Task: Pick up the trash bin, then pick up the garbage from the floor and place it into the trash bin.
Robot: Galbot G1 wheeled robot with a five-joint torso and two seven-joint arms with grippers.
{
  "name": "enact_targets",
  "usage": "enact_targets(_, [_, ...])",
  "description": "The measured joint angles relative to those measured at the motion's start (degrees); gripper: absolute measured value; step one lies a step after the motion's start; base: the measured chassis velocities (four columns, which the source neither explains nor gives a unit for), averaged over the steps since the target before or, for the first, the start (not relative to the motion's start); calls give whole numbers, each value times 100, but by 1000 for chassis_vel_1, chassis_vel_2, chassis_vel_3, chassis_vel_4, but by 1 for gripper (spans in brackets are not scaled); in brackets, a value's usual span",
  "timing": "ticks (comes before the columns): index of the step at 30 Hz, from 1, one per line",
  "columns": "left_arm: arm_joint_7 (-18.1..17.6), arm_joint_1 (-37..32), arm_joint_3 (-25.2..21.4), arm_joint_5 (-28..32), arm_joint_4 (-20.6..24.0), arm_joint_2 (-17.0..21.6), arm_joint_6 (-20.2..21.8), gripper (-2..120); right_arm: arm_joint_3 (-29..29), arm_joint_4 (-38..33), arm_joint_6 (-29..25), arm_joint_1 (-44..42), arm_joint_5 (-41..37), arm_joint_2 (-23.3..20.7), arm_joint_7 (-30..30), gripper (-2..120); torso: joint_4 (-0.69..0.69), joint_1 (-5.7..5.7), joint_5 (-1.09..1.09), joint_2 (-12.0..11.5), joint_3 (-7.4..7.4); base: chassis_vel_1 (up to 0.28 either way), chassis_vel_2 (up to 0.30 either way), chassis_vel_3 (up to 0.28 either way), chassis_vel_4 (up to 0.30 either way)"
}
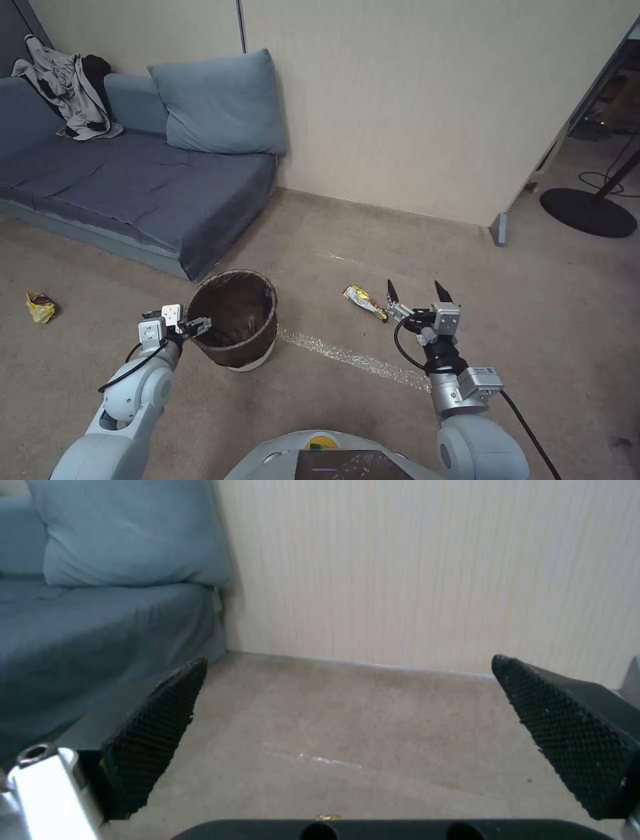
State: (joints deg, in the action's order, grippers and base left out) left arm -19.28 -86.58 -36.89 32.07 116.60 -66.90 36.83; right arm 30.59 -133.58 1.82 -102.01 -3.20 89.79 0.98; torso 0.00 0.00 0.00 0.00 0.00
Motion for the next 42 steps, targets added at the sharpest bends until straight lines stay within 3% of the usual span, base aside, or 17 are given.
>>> enact_targets(42, [-44,150,-25,291,-389,-217,128,99,12,161,9,93,-118,-122,-18,100,1,0,2,0,0,0,0,0,0])
